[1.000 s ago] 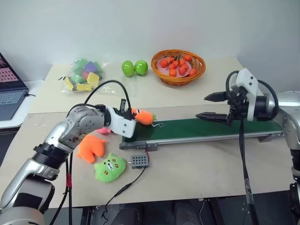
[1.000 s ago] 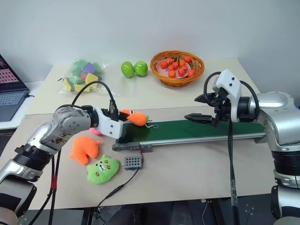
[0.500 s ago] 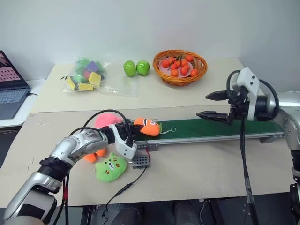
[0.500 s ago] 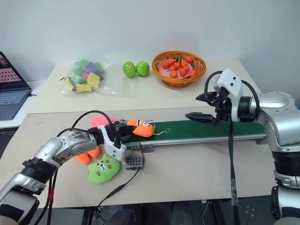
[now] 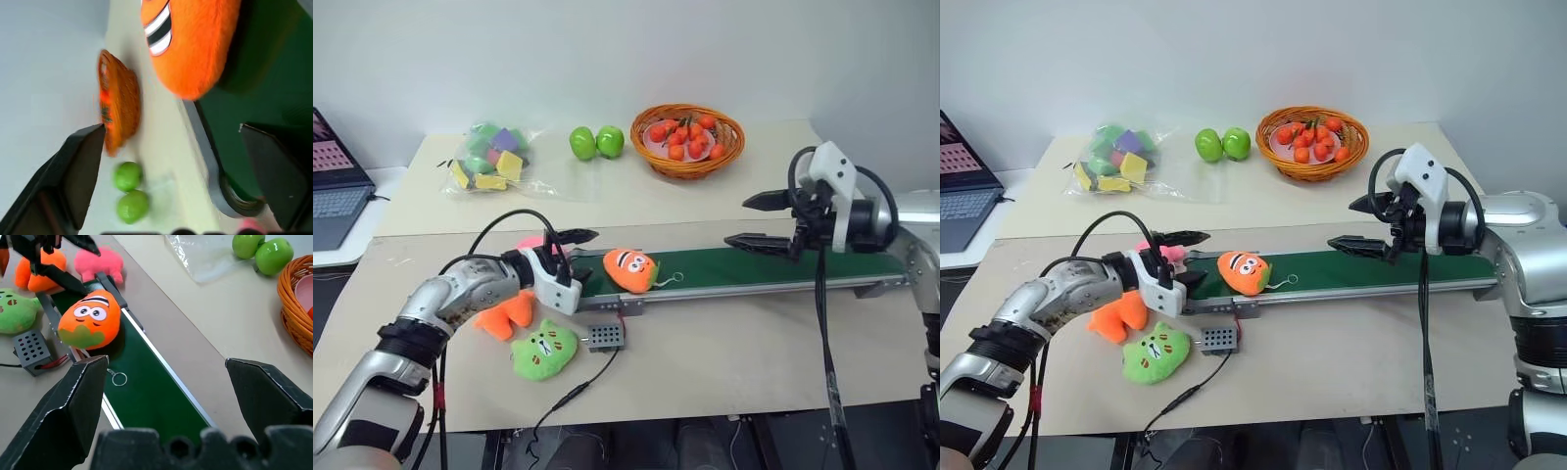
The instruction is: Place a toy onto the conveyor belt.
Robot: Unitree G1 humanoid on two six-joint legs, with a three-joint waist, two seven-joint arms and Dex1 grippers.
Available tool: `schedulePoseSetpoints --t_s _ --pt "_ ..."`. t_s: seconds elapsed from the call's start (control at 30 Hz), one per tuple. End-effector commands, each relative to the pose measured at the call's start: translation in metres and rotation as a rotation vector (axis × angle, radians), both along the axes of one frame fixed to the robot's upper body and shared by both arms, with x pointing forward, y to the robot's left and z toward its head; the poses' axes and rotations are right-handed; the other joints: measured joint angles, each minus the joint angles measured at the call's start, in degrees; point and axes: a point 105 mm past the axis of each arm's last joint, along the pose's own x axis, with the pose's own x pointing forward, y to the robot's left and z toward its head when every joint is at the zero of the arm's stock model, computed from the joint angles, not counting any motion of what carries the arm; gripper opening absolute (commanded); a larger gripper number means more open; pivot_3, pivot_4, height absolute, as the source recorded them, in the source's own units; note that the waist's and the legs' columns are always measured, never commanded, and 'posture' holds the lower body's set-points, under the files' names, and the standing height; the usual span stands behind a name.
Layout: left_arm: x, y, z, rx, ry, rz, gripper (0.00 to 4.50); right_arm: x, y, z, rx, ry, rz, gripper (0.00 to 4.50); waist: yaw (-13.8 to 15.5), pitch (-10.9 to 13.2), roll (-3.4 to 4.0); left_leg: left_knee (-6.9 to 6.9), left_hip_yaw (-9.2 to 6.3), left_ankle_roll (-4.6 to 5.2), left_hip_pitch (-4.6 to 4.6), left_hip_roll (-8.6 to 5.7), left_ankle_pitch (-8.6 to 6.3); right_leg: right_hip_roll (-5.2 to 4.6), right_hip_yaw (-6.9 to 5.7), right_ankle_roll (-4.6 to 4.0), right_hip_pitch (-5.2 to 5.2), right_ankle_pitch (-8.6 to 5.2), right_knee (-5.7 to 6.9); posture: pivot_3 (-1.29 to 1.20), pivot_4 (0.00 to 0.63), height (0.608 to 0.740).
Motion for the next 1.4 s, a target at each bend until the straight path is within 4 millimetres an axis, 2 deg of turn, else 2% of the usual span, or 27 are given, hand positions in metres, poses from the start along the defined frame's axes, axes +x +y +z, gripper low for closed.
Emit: schedulePoseSetpoints --t_s 0.03,0.17,0.23,0.3,0.47,0.53,0.67,1.03,1.4 --pt "0.000 0.019 0.023 -0.210 0.321 0.117 4.49 -0.006 -0.005 0.020 -0.025 -0.067 0.020 4.50 -0.25 0.00 0.00 0.01 0.00 0.01 -0.04 0.00 0.00 0.01 -0.01 0.00 -0.03 0.00 0.00 0.00 0.150 0.740" --pt "-0.019 0.013 0.061 -0.462 0.669 0.087 4.49 -0.010 -0.009 0.021 -0.046 -0.059 0.032 4.50 -0.52 0.01 0.00 0.09 0.00 0.05 -0.17 -0.01 -0.03 0.00 -0.01 0.00 -0.15 0.00 0.07 0.00 0.150 0.740" --pt "-0.036 0.007 0.073 -0.503 0.814 0.038 4.49 -0.011 -0.010 0.022 -0.054 -0.057 0.032 4.50 -0.66 0.01 0.00 0.08 0.01 0.07 -0.16 0.00 -0.04 0.01 -0.01 0.01 -0.18 0.00 0.10 0.00 0.150 0.740" --pt "-0.049 0.006 0.078 -0.480 0.886 0.027 4.49 -0.015 -0.011 0.023 -0.058 -0.053 0.038 4.50 -0.72 0.01 0.01 0.08 0.06 0.08 -0.15 -0.01 -0.04 0.01 -0.01 0.01 -0.21 -0.01 0.11 0.00 0.150 0.740" --pt "-0.050 0.006 0.108 -0.565 0.930 0.012 4.49 -0.021 -0.010 0.029 -0.013 -0.082 0.033 4.50 -0.44 0.03 0.00 0.06 0.14 0.05 -0.01 0.03 -0.03 0.04 0.00 -0.01 -0.15 0.00 0.06 0.00 0.150 0.740" --pt "-0.043 0.003 0.119 -0.655 0.921 0.011 4.49 -0.022 -0.008 0.034 0.034 -0.103 0.032 4.50 -0.38 0.03 0.00 0.07 0.14 0.03 -0.02 0.03 -0.03 0.04 0.00 -0.03 -0.13 0.02 0.03 0.00 0.150 0.740" --pt "-0.044 -0.003 0.123 -0.678 0.915 0.006 4.49 -0.025 -0.009 0.039 0.086 -0.124 0.021 4.50 -0.42 0.03 0.00 0.03 0.15 0.03 0.07 0.05 -0.03 0.04 0.00 -0.03 -0.02 0.02 0.02 0.00 0.150 0.740" --pt "-0.042 -0.001 0.139 -0.655 0.920 -0.020 4.49 -0.024 -0.007 0.042 0.102 -0.130 0.047 4.50 -0.39 0.03 0.00 0.03 0.15 0.03 0.04 0.04 -0.03 0.03 0.00 -0.04 -0.03 0.03 -0.01 0.00 0.150 0.740" --pt "-0.030 -0.003 0.152 -0.720 0.849 -0.026 4.49 -0.020 -0.005 0.040 0.118 -0.127 0.051 4.50 -0.35 0.03 0.00 0.04 0.16 0.04 0.03 0.03 -0.04 0.02 -0.01 -0.05 -0.03 0.03 -0.02 0.00 0.150 0.740"
